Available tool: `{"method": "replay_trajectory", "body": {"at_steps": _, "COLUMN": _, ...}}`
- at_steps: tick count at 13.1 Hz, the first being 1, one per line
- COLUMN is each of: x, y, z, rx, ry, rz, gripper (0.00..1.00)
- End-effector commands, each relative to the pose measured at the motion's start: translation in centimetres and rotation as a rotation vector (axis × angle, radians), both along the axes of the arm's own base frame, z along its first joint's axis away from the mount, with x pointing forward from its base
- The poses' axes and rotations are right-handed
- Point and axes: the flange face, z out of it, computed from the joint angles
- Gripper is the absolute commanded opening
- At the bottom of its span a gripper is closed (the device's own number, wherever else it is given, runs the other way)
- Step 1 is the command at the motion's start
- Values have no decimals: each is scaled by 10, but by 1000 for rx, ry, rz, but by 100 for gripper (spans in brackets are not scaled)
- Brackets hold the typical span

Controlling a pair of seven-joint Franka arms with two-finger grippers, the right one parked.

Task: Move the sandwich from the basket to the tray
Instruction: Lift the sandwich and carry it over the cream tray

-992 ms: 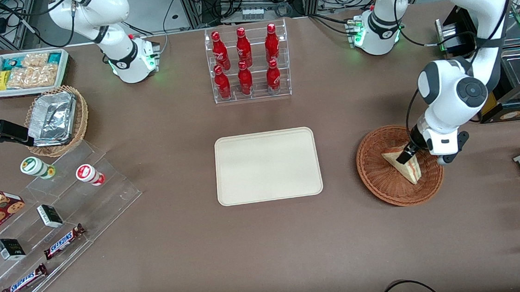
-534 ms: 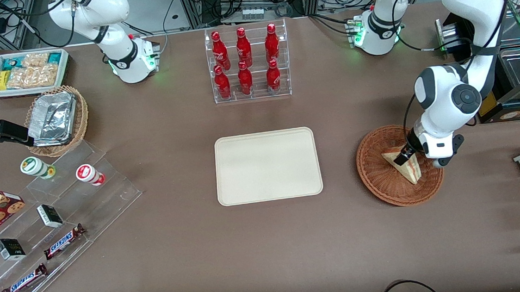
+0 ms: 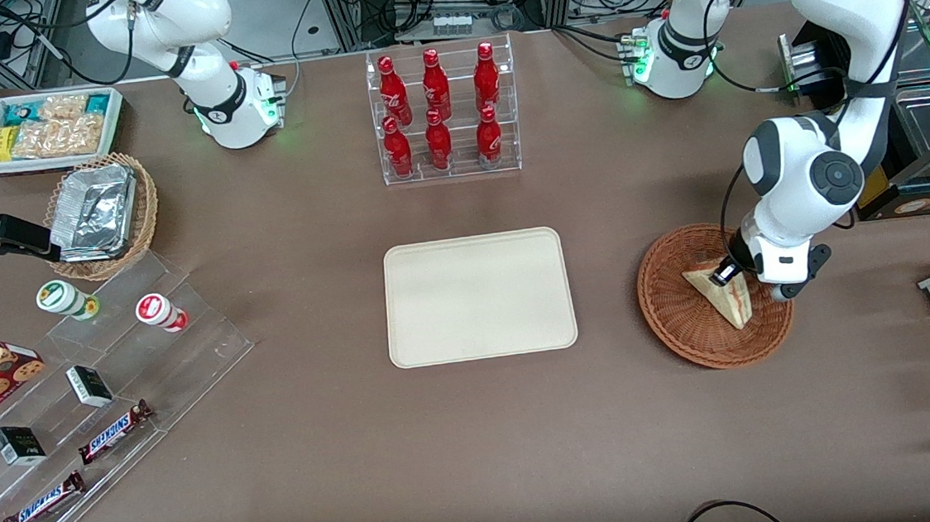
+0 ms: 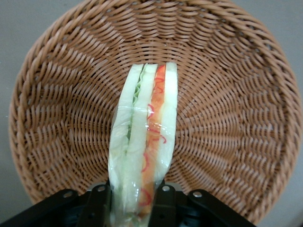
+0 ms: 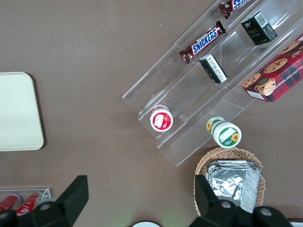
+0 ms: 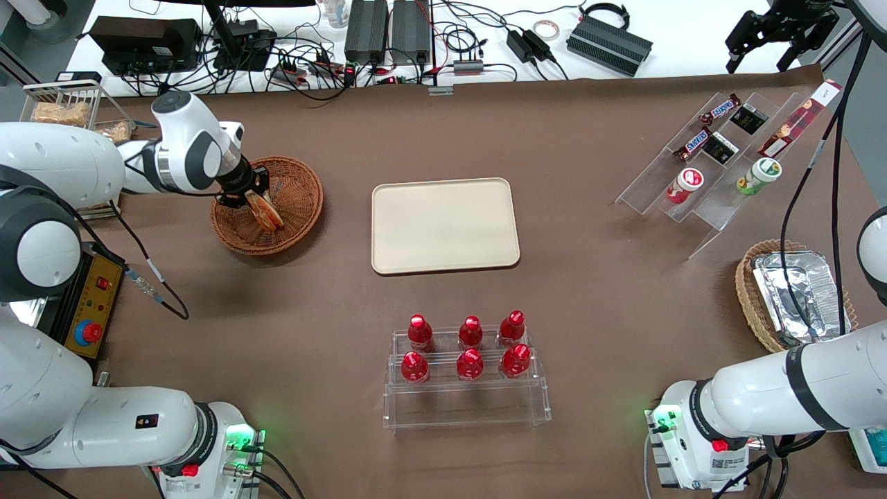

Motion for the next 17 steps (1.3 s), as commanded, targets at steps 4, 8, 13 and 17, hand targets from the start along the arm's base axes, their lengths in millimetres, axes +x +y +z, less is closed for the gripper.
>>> {"method": "replay_trajectory", "body": {"at_steps": 4, "x": 35, "y": -63, "z": 81, "rx": -6, "ry": 67, "rz": -138, "gripper": 0}}
{"method": "replay_trajectory", "body": {"at_steps": 8, "x": 47, "y": -148, "z": 95, "rx": 1, "ry": 132, "rz": -276, "gripper": 0}}
{"method": "replay_trajectory", "body": {"at_steps": 13, "x": 37, "y": -264, "z": 79, "rx": 35, "ry": 114, "rz": -301, "gripper": 0}}
{"method": "replay_trajectory", "body": {"at_steps": 17, "x": 19, "y": -347, "z": 59, "rx": 56, "ry": 102, "rz": -268, "gripper": 0}}
